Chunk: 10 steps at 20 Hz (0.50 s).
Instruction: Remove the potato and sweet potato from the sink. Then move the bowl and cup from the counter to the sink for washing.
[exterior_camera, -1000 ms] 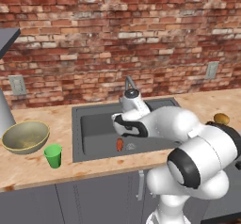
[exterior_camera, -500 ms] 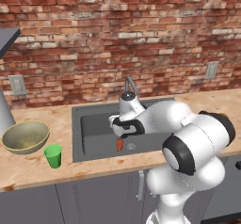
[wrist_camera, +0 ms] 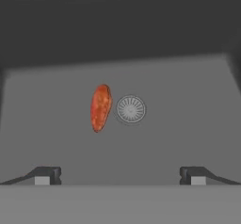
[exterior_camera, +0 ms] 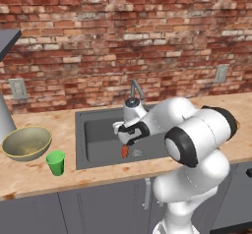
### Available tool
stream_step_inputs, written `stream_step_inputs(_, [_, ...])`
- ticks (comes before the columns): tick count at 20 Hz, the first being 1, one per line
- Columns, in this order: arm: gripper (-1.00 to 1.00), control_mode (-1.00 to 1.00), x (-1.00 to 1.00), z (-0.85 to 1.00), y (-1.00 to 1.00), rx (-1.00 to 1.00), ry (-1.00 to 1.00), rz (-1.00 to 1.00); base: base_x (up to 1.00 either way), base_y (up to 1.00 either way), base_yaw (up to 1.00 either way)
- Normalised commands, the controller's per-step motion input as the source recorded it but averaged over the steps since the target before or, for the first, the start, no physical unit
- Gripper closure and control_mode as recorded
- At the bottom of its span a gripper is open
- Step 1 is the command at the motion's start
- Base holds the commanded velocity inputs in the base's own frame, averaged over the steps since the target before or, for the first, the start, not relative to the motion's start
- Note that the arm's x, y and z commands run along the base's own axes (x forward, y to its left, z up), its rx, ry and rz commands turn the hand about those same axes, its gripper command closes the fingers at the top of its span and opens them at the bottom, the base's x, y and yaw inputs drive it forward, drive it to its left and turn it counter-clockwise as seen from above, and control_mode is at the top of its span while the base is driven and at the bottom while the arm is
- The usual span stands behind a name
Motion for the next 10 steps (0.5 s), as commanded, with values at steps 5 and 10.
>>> stream_step_inputs(5, [-1.00, -1.00, 0.16, -0.23, 0.05, 0.00, 0.00, 0.00, 0.00, 0.00, 0.00])
stream_step_inputs(10, [-1.00, -1.00, 0.15, -0.23, 0.08, 0.00, 0.00, 0.00, 0.00, 0.00, 0.00])
